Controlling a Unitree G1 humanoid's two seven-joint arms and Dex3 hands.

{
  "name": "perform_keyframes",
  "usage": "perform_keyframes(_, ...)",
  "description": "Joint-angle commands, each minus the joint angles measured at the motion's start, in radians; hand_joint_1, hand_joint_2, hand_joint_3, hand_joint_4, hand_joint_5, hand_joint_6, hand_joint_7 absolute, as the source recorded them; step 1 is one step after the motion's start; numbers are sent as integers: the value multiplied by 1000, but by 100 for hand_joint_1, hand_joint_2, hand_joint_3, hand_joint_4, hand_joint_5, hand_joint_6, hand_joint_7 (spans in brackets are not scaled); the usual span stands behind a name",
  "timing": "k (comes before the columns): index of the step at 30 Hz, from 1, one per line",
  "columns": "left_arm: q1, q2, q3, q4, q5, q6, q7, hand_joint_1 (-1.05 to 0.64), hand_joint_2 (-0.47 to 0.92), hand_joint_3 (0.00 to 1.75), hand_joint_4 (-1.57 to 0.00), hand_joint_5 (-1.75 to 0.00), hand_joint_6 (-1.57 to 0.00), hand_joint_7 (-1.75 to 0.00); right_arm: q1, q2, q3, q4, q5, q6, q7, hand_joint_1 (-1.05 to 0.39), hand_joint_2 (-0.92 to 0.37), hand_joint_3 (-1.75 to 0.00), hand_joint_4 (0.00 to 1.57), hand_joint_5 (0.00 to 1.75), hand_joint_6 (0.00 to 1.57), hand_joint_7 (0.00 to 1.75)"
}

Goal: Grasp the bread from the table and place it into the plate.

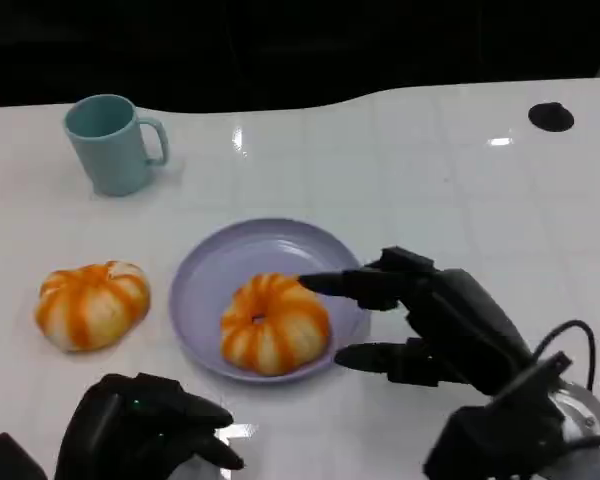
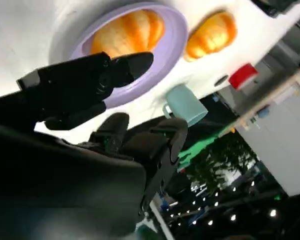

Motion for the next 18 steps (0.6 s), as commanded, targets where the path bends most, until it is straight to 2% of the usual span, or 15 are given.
perform_keyframes(1,6,8,3,-5,5,-5,9,-105,79,0,-157,-35,-157,-10,66,-14,-47,-42,97,-38,44,-5,-69,-54,79,114,93,52)
perform_keyframes(3,6,8,3,-6,8,-6,12,-105,79,0,-157,-35,-157,-10,89,-15,-60,-50,133,-44,67,-3,-53,-89,80,121,91,69)
perform_keyframes(5,6,6,2,-6,9,-6,14,-105,79,0,-157,-35,-157,-10,124,-5,-74,-76,216,-7,116,-1,-50,-101,76,133,87,82)
perform_keyframes(7,6,5,1,-7,10,-5,15,-105,79,0,-157,-35,-157,-10,168,2,-87,-125,307,67,175,-2,-54,-104,70,153,78,104)
perform_keyframes(9,6,5,0,-7,12,-4,18,-105,79,0,-157,-35,-157,-10,202,-1,-97,-175,365,125,220,-1,-58,-103,67,162,72,120)
perform_keyframes(13,7,4,-2,-11,13,-1,22,-105,79,0,-157,-34,-157,-11,275,-9,-117,-271,426,204,276,-1,-63,-103,70,167,70,130)
perform_keyframes(18,7,5,-4,-12,17,0,29,-105,79,0,-157,-35,-157,-11,338,-11,-139,-343,430,230,295,-2,-62,-108,77,174,71,140)
